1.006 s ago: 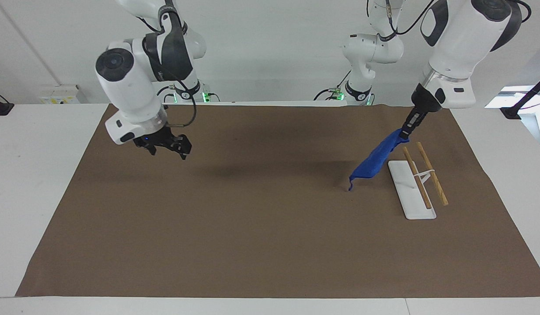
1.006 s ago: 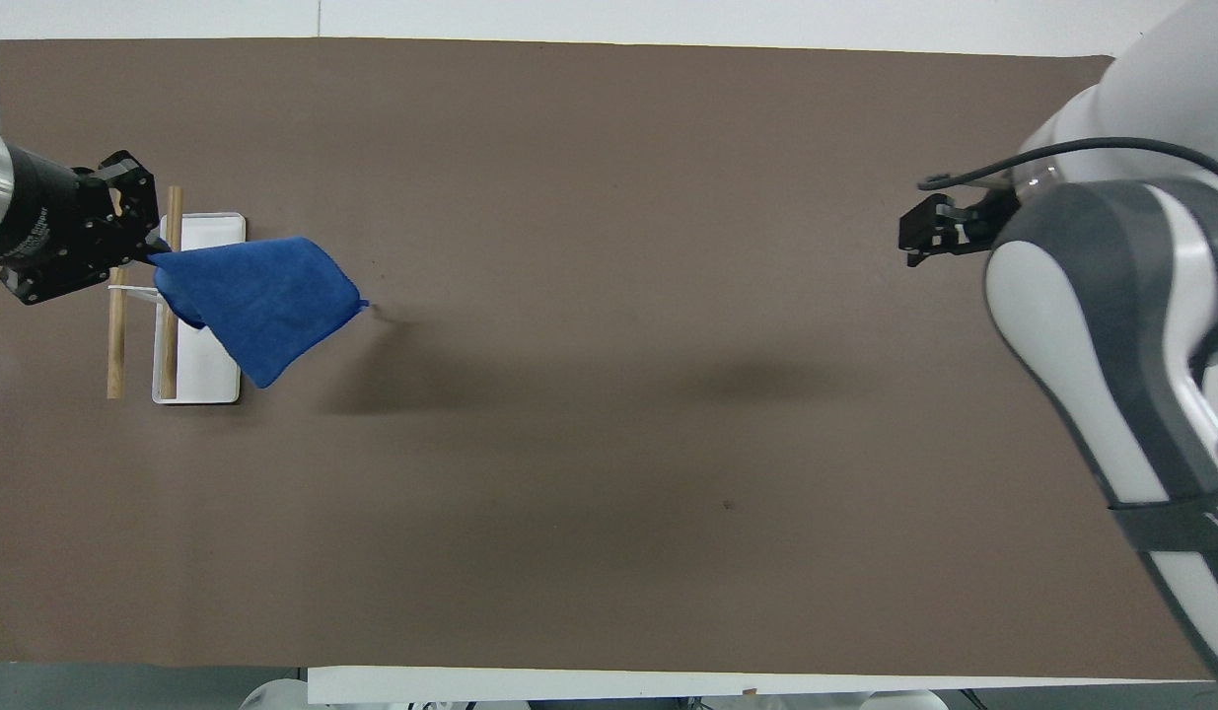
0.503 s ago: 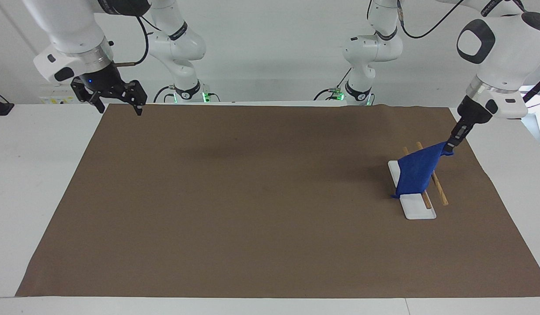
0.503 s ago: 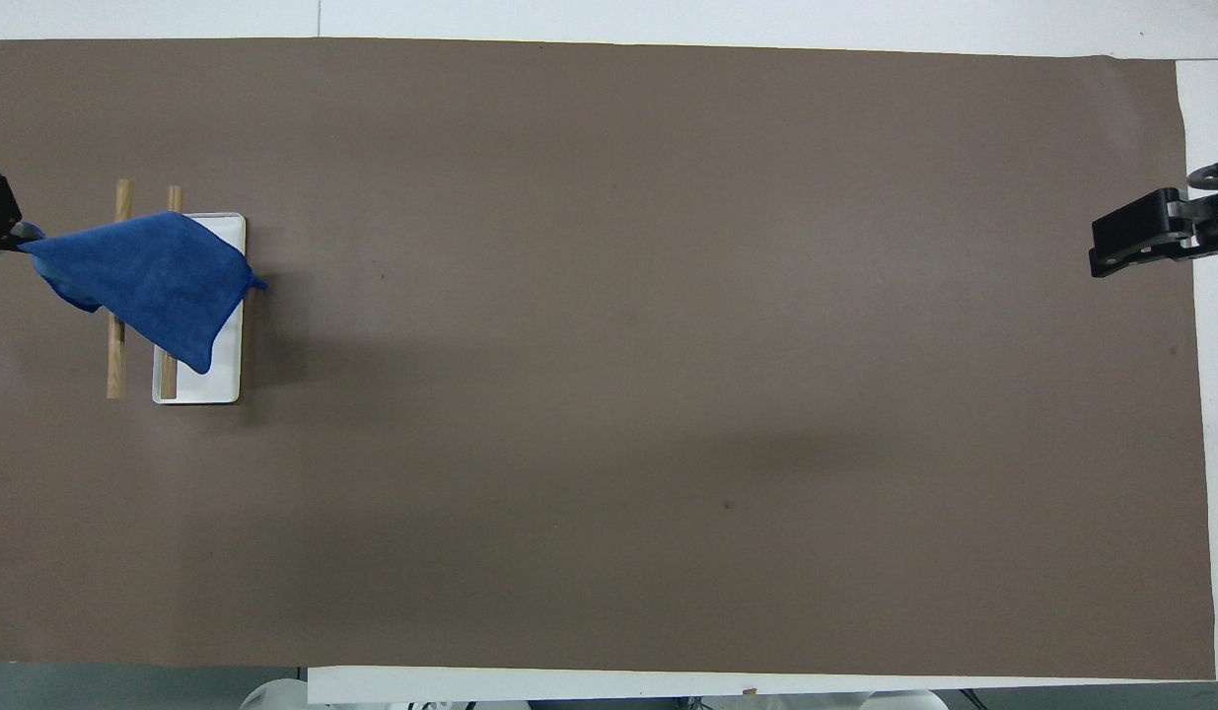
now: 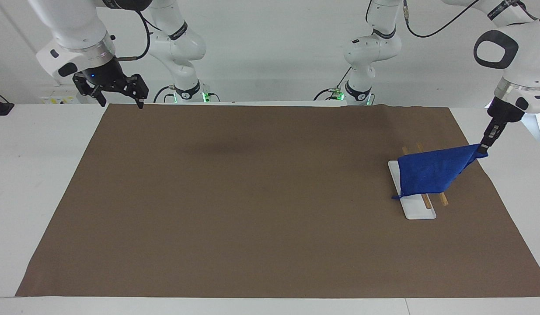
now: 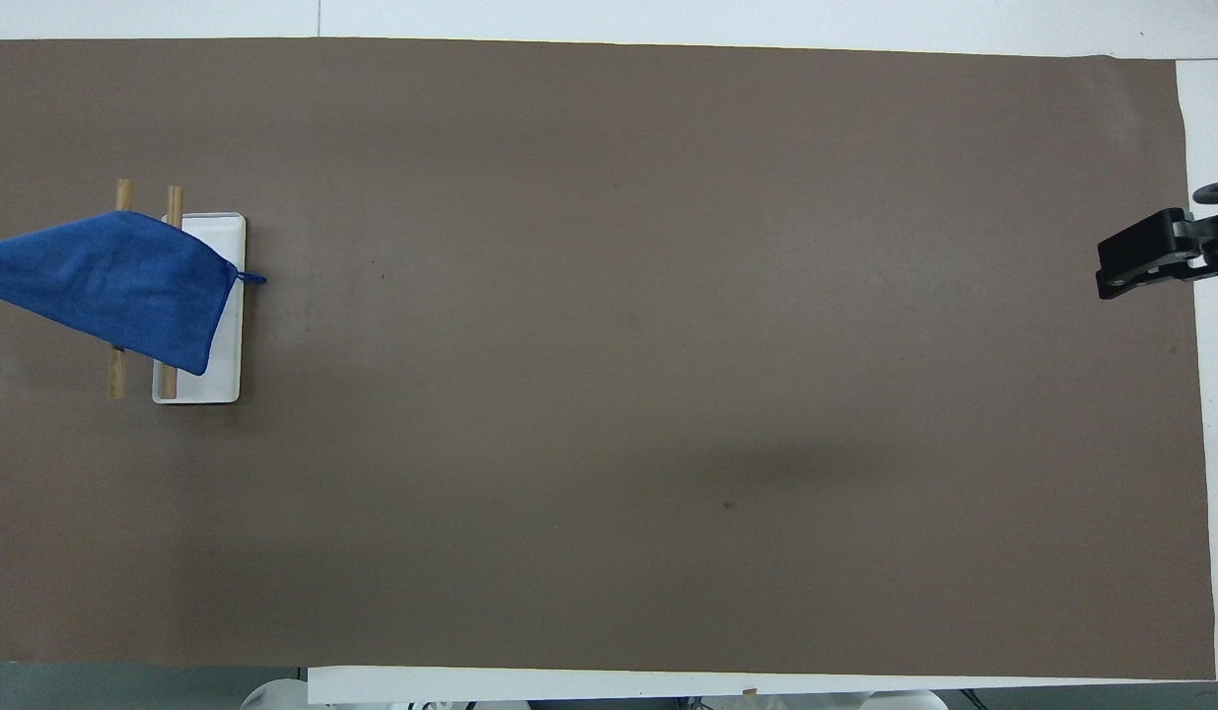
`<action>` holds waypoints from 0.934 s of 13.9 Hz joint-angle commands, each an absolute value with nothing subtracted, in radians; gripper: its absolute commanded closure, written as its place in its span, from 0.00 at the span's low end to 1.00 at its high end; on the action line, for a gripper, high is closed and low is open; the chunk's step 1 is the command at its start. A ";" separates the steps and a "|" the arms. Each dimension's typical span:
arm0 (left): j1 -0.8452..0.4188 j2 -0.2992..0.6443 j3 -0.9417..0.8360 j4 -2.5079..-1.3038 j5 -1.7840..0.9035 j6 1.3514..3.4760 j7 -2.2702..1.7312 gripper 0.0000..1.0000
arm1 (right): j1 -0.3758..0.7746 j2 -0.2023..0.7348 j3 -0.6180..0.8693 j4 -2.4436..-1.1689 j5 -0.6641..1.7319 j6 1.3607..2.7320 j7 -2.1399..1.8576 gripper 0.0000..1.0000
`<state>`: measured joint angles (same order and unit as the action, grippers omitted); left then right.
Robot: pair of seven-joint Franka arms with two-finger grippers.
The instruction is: Right arm passes towel to left arm to hang
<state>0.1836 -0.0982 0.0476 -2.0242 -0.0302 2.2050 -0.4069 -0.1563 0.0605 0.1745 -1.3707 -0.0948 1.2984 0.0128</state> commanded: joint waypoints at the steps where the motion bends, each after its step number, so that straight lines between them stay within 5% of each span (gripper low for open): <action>1: 0.206 -0.120 0.035 -2.114 -0.025 2.270 -0.364 1.00 | -0.164 0.040 0.184 -1.399 -0.104 1.305 -0.017 0.00; 4: 0.216 -0.109 0.035 -2.161 -0.025 2.304 -0.313 0.89 | -0.164 0.041 0.184 -1.397 -0.103 1.307 -0.006 0.00; 6: 0.219 -0.098 0.035 -2.161 -0.025 2.306 -0.308 0.18 | -0.164 0.040 0.187 -1.397 -0.101 1.296 -0.006 0.00; 7: 0.222 -0.092 0.037 -2.157 -0.025 2.306 -0.319 0.03 | -0.160 0.038 0.192 -1.397 -0.103 1.289 -0.003 0.00; 11: 0.245 -0.100 0.040 -2.139 -0.025 2.281 -0.324 0.00 | -0.178 0.038 0.186 -1.399 -0.101 1.285 -0.012 0.00; 13: 0.238 -0.106 0.035 -2.027 -0.026 2.103 -0.311 0.00 | -0.198 0.032 0.184 -1.410 -0.078 1.281 -0.006 0.00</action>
